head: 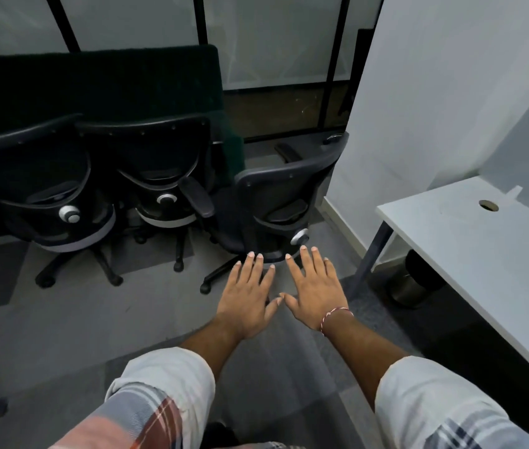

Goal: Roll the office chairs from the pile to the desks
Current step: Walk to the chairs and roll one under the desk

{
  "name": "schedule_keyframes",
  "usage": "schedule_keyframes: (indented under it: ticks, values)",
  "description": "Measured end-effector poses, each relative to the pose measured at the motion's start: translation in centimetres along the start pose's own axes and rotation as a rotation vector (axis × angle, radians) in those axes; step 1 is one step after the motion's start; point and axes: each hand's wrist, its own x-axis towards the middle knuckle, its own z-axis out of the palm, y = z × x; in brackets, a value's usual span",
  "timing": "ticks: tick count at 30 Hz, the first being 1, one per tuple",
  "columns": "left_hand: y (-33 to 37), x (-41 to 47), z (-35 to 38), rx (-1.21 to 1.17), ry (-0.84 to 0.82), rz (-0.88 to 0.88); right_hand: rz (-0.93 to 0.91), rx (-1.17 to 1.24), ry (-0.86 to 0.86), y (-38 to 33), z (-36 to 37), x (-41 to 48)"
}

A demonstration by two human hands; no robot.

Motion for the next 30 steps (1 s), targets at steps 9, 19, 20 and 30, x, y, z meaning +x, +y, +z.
schedule_keyframes:
  ticks: [9, 19, 20, 30]
  values:
    - [-4.3, 13.9, -1.6, -0.087, 0.202, 0.111, 0.121, 0.046, 0.067, 3.8, -0.8, 12.4]
    - [-9.6, 25.9, -3.8, -0.082, 0.064, 0.107, 0.223, 0.001, 0.147, 6.0, -3.2, 23.2]
    - [-9.7, 26.4, -3.9, -0.093, 0.027, 0.101, 0.225, -0.005, 0.139, 6.2, -3.2, 23.6]
    - [-9.9, 31.2, -6.4, -0.002, -0.067, 0.014, 0.175, -0.083, 0.065, 9.1, -3.1, 27.5]
